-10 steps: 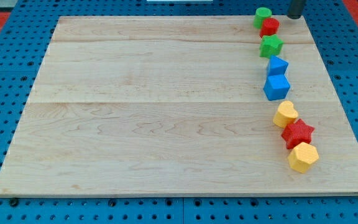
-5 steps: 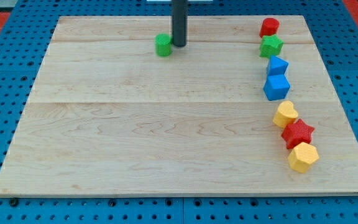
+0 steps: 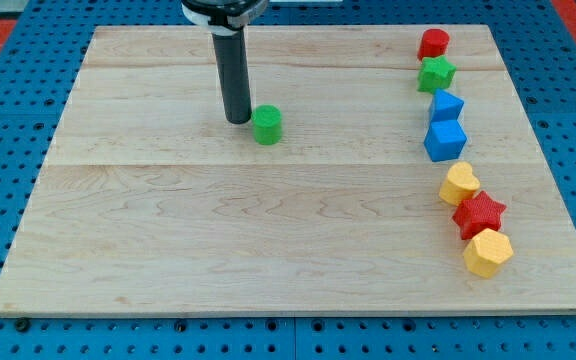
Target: Slide the green circle to the bottom center of the board
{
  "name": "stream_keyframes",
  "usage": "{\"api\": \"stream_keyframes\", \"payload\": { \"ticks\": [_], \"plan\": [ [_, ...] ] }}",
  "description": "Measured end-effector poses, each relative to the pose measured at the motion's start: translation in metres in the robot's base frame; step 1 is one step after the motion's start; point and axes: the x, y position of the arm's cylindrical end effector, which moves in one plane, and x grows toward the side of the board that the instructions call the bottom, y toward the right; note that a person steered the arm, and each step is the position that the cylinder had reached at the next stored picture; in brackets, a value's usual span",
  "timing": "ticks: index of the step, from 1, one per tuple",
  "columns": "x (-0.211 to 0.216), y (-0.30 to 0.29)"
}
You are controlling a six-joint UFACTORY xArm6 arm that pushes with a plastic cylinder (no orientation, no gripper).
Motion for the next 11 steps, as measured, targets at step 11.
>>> {"api": "stream_keyframes", "payload": {
  "ticks": [11],
  "plan": [
    [0.233,0.220]
  ]
}}
